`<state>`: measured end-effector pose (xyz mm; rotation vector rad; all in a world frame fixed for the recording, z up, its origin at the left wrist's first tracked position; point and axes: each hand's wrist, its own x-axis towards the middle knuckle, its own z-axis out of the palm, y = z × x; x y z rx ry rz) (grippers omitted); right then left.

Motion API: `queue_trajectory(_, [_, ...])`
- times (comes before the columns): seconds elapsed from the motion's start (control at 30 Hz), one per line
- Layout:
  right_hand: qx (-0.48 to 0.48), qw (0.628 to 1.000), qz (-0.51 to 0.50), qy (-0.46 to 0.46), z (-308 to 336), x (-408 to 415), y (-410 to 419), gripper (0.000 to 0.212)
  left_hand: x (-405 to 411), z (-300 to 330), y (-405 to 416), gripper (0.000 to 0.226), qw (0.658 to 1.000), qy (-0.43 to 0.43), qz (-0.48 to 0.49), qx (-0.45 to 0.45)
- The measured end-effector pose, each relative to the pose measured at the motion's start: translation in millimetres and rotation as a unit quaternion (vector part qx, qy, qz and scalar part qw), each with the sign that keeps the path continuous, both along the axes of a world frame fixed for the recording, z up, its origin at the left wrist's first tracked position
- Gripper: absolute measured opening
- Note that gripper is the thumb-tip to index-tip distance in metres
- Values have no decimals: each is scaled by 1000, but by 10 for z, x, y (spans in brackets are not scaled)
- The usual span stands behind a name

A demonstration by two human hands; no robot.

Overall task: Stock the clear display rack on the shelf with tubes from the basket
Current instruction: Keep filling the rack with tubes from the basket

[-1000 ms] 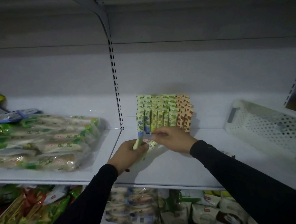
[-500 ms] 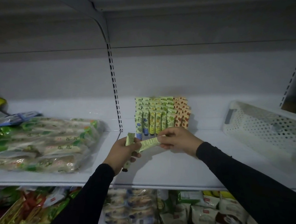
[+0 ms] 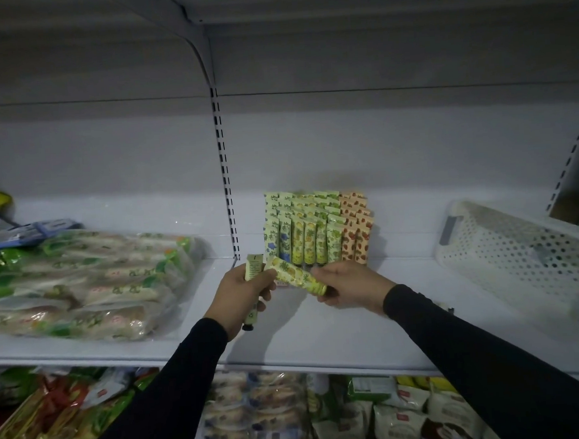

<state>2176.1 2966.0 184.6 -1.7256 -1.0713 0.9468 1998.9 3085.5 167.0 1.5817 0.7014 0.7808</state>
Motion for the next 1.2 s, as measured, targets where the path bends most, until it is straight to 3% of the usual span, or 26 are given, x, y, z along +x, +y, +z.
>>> queue_trajectory(0.1, [8, 995, 25, -96, 31, -4, 9, 32, 16, 22, -21, 14, 1000, 6, -16, 16])
queue_trajectory(0.2, [48, 990, 42, -122, 75, -66, 42, 31, 43, 27, -63, 18, 997, 45, -30, 49])
queue_trajectory(0.33, [80, 969, 35, -233, 56, -106, 108, 29, 100, 46, -113, 21, 997, 46, -41, 56])
queue_trajectory(0.47, [96, 953, 32, -287, 111, -102, 111, 27, 121, 39, -61, 21, 993, 52, -53, 87])
queue_trajectory(0.63, [136, 926, -67, -346, 242, 34, 144, 16, 132, -66, 53, 11, 984, 89, -3, 154])
queue_trajectory(0.7, [146, 916, -104, -358, 309, 106, 151, 14, 93, -162, 138, 15, 960, 166, 10, 225])
queue_trajectory(0.8, [158, 903, -155, -368, 401, 181, 193, 17, 68, -336, 250, 12, 893, 275, 14, 356])
queue_trajectory(1.0, [163, 856, -220, -439, 431, 241, 339, 29, 96, -676, 313, 24, 791, 310, 74, 522])
queue_trajectory(1.2, [159, 847, -212, -461, 337, 168, 465, 30, 119, -725, 338, 21, 774, 311, 111, 540])
